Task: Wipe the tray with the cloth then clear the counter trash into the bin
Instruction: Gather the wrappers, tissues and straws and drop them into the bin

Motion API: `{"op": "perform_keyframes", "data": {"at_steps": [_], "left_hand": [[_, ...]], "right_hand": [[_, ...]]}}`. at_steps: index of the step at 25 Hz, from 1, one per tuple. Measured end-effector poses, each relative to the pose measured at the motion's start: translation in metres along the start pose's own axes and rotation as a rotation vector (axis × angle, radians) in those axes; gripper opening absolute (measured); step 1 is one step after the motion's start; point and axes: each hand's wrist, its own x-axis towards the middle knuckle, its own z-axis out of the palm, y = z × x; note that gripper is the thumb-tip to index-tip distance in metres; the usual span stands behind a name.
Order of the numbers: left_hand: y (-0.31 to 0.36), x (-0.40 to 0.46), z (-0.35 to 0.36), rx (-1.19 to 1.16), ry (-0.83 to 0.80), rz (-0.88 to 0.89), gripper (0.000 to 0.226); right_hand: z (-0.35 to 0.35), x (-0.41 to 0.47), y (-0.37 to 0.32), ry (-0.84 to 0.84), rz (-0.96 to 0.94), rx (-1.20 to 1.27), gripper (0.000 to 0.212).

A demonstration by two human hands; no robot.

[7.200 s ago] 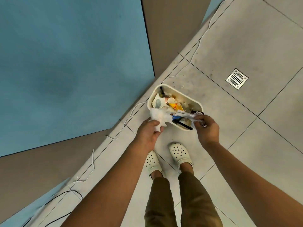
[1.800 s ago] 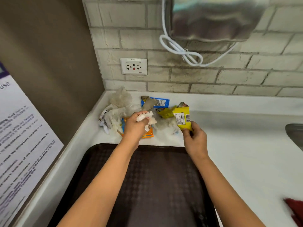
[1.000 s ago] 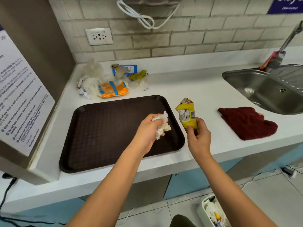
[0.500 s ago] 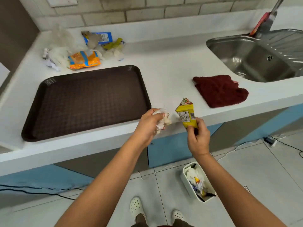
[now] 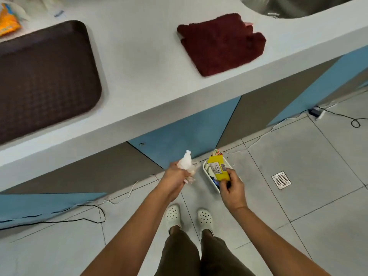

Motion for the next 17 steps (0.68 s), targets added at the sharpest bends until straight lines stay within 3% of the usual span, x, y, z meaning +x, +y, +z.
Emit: {"op": "perform_keyframes", "data": {"at_steps": [4, 8, 17], "left_hand": [[-0.033, 0.055, 0.016, 0.058, -0.088, -0.015, 0.031], [-0.079, 0.116, 0.032, 0.049, -0.08, -0.093, 0.024], [-0.164, 0.22, 0.068, 0.008, -0.038, -0.26, 0.03]], "right_hand": [[0.004, 0.001, 0.075, -0.005, 0.258, -0.112, 0.034], [0.015, 0.006, 0.141, 0.05, 0.433, -0.06, 0.032], [0.059, 0.023, 0.252, 0.096, 0.554, -0.106, 0.032]]}}
